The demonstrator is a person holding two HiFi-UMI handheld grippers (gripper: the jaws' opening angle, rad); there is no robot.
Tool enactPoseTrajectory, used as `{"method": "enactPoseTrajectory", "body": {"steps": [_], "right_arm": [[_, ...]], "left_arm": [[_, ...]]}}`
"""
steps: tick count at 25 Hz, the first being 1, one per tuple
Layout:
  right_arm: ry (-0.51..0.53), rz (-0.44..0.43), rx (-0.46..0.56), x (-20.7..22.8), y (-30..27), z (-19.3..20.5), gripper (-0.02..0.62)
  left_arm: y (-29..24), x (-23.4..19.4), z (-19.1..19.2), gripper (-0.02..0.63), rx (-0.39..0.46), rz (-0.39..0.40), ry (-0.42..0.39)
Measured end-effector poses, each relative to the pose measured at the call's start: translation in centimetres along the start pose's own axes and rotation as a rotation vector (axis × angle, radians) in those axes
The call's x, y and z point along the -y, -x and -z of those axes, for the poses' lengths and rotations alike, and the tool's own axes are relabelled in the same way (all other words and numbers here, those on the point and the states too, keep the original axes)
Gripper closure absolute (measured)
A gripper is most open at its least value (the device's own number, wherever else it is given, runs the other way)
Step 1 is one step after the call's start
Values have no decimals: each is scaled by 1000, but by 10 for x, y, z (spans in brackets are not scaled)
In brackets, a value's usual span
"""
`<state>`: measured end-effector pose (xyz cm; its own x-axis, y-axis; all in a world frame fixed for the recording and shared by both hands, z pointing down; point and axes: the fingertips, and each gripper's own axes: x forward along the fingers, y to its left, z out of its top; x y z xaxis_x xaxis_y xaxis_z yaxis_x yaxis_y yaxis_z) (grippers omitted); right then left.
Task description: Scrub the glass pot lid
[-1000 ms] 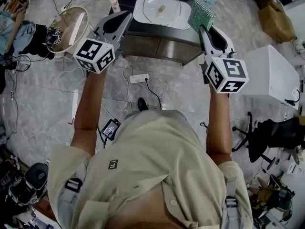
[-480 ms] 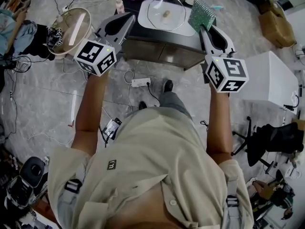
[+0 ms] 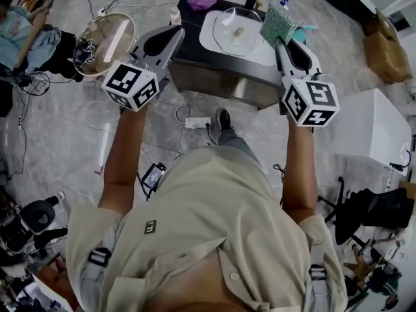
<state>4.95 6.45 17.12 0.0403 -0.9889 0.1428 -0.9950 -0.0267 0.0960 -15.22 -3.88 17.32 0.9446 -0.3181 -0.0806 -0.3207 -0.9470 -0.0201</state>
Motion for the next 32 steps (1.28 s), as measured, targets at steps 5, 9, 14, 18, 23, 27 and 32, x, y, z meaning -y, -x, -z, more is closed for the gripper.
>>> {"method": "enactPoseTrajectory", "body": {"steps": [5, 9, 14, 18, 23, 27, 32], "right_arm": [[-2, -33, -19, 12, -43, 7, 514], [-7, -65, -52, 28, -80, 15, 514], [-22, -98, -101, 53, -128, 35, 514], [-31, -124, -144, 79, -169, 56, 514], [-49, -141, -209, 118, -225, 92, 514], [-65, -154, -267, 145, -271, 127, 514], [-77, -168, -355, 175, -321, 176, 514]], "left_arm": [[-18, -26, 9, 592, -15, -33, 3], [-38, -49, 22, 592, -35, -66, 33], [-70, -69, 47, 592, -72, -99, 76], [-101, -83, 66, 592, -103, -126, 103], [-135, -97, 91, 592, -146, -163, 130], [-155, -107, 118, 592, -204, -195, 149], [-174, -112, 142, 592, -261, -238, 178]]}}
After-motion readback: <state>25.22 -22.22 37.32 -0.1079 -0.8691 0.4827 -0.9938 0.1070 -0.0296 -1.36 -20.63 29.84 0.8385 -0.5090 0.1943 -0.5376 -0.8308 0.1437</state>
